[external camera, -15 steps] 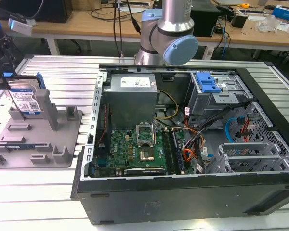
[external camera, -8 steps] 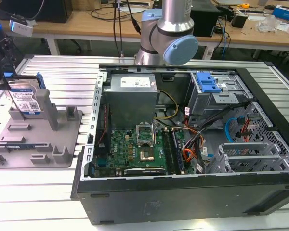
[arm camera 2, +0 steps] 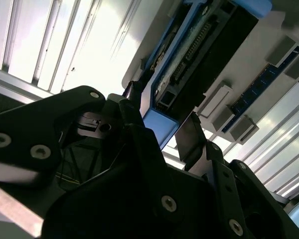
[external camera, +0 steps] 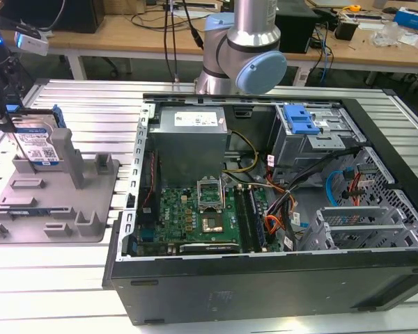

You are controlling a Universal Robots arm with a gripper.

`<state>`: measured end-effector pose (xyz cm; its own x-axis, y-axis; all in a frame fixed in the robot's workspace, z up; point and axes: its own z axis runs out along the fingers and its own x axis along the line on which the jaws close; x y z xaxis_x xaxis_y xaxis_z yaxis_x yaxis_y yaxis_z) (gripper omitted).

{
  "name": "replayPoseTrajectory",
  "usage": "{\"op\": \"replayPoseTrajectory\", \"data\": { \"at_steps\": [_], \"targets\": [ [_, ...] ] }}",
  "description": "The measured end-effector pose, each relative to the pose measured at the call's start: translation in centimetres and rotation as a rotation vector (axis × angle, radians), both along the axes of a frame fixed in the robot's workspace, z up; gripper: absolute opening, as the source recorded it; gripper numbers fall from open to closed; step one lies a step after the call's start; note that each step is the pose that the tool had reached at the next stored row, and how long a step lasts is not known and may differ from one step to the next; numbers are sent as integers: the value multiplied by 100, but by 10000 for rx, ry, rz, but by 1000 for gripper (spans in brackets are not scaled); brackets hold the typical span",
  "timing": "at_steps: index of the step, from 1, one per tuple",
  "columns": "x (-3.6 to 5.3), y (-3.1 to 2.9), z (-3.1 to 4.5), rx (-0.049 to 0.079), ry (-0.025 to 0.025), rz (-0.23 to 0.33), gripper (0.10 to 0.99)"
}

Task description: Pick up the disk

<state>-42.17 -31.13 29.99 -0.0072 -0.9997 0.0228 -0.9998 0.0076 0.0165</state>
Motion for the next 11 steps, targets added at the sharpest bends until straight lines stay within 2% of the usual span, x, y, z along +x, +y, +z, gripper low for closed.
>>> {"op": "replayPoseTrajectory", "data": {
  "at_steps": [8,9,10,11],
  "targets": [
    [-2,0,-2,0,0,1,541],
    [-2,0,-2,1,0,0,529],
    [-3,0,-2,0,0,1,463],
    [-3,0,-2,0,0,1,463]
  ]
}}
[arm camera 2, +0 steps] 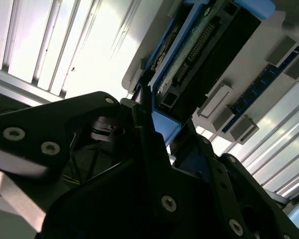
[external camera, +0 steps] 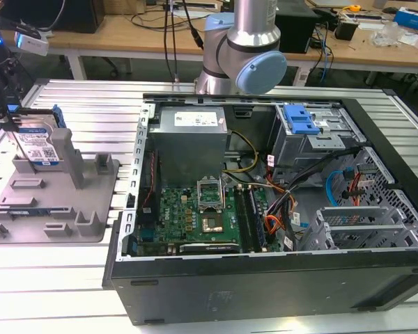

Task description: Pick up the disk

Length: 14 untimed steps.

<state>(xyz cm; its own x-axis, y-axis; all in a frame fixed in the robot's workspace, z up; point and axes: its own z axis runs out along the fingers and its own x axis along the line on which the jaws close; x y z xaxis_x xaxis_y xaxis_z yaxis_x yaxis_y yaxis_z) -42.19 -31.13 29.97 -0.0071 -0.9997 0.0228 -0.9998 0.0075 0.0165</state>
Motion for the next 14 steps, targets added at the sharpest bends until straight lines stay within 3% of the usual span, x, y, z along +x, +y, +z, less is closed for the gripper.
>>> {"op": "replayPoseTrajectory", "data": {
  "at_steps": [1,12,13,14],
  "targets": [
    [0,0,0,0,0,0,392],
    [0,0,-2,1,-1,0,365],
    [0,0,5,1,-4,-1,365],
    [0,0,59,-2,-1,-1,365]
  ]
}}
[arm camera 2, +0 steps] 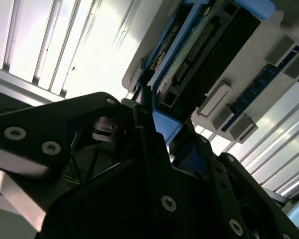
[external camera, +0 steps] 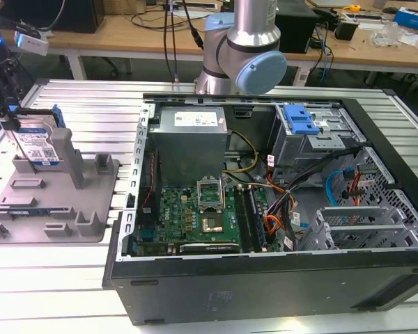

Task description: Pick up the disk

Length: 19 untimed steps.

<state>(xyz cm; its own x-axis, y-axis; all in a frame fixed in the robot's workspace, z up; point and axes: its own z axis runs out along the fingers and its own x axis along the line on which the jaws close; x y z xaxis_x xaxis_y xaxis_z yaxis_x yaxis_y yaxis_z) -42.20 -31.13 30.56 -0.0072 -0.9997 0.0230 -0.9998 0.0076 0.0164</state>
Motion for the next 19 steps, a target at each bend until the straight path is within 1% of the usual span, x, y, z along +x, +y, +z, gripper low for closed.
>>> {"op": "replayPoseTrajectory", "data": {
  "at_steps": [1,4,7,14,15,18,19],
  "targets": [
    [0,0,34,0,0,0,365],
    [1,0,167,-4,0,1,365],
    [0,0,335,-7,0,1,365],
    [0,0,674,-7,-1,0,365],
    [0,0,734,-8,1,0,365],
    [0,0,884,-7,0,0,365],
    [0,-1,973,-7,1,0,365]
  ]
}}
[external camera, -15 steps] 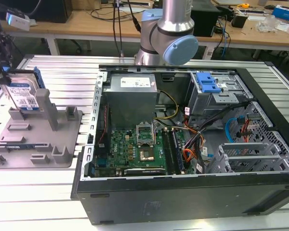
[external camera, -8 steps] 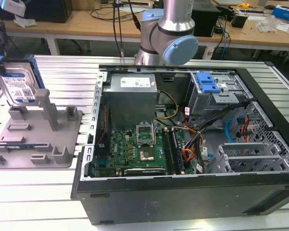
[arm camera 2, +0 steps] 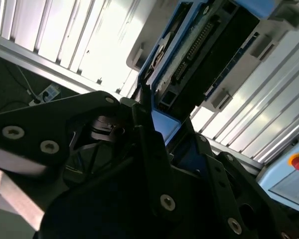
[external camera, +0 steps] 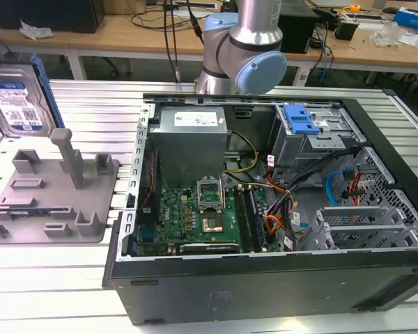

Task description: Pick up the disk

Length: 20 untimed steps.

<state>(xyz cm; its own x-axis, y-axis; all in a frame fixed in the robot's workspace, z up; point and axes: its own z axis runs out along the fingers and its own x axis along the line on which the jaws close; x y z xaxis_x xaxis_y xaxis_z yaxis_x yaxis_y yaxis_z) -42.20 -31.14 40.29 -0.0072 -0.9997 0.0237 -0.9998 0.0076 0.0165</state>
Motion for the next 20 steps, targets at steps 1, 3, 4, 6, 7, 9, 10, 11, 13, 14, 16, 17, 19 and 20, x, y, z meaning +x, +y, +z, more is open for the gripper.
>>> {"op": "replayPoseTrajectory", "data": {
  "at_steps": [1,3,4,6,7,9,10,11,13,14,16,17,19,20],
  "targets": [
    [0,-1,47,0,-1,1,365],
    [0,-2,181,0,-1,0,365],
    [0,-2,258,0,0,0,365],
    [0,-2,353,0,-1,0,365],
    [0,-2,423,0,-1,0,365],
    [0,-3,564,0,-1,1,365],
    [0,-4,611,1,-2,1,365],
    [0,-4,673,0,-1,0,365],
    [0,-5,790,0,-1,0,365],
    [0,-5,878,0,-1,0,365],
    [1,-5,1036,-1,0,0,365],
    [1,-5,1036,0,0,0,365],
    [0,-5,1037,1,-1,0,365],
    [0,-6,1037,0,-1,0,365]
  ]
}}
